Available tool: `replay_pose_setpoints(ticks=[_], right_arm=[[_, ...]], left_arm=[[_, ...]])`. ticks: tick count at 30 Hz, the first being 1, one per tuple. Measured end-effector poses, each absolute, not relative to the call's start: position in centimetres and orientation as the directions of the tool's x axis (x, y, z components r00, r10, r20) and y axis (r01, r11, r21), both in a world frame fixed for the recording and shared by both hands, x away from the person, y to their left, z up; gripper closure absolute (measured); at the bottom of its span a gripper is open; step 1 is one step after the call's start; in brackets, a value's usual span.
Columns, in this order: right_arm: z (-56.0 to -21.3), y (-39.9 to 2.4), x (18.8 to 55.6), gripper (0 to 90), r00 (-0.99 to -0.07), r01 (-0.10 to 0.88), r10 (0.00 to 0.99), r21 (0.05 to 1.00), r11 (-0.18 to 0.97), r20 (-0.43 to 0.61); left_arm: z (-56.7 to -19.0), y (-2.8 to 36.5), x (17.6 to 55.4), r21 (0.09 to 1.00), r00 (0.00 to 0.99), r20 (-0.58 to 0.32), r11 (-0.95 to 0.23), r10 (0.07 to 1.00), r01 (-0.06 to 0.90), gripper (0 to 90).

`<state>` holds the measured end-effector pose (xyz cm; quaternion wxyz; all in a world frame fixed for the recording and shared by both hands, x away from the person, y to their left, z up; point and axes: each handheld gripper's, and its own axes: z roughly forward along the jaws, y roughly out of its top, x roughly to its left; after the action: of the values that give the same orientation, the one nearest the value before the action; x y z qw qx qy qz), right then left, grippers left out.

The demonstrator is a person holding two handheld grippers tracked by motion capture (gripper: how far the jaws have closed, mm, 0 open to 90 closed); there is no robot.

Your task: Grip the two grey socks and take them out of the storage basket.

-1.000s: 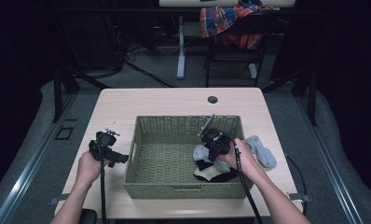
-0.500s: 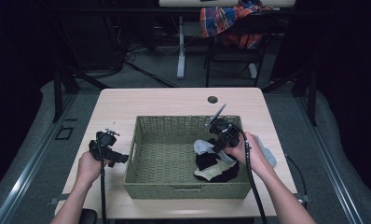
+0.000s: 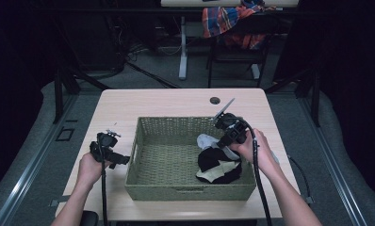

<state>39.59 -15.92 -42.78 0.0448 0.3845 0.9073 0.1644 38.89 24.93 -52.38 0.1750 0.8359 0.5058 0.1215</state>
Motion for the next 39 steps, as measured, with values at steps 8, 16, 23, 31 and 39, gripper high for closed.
replay_pose_setpoints(ticks=[8, 16, 23, 31, 39], right_arm=[[-41.4, -16.5, 39.2, 84.1, -0.699, 0.675, 0.714, 0.362, 0.643, 0.035], [-40.2, -17.3, 38.9, 84.3, -0.687, 0.676, 0.726, 0.392, 0.624, 0.030], [-39.3, -18.4, 38.9, 85.2, -0.676, 0.684, 0.737, 0.391, 0.615, 0.023], [-38.4, -20.2, 38.9, 85.2, -0.647, 0.700, 0.762, 0.405, 0.588, 0.012], [-37.6, -22.4, 39.0, 85.2, -0.596, 0.729, 0.803, 0.426, 0.536, 0.009]], left_arm=[[-52.4, 24.9, 38.9, 0.414, 0.459, 0.024, -0.427, 0.888, 0.804, 1.9], [-52.4, 24.9, 38.9, 0.414, 0.460, 0.022, -0.427, 0.888, 0.804, 1.9], [-52.4, 24.9, 38.9, 0.411, 0.462, 0.021, -0.429, 0.887, 0.804, 1.9], [-52.4, 24.9, 38.9, 0.414, 0.460, 0.022, -0.427, 0.887, 0.804, 1.9], [-52.4, 24.9, 38.9, 0.413, 0.460, 0.021, -0.427, 0.887, 0.804, 1.8]])
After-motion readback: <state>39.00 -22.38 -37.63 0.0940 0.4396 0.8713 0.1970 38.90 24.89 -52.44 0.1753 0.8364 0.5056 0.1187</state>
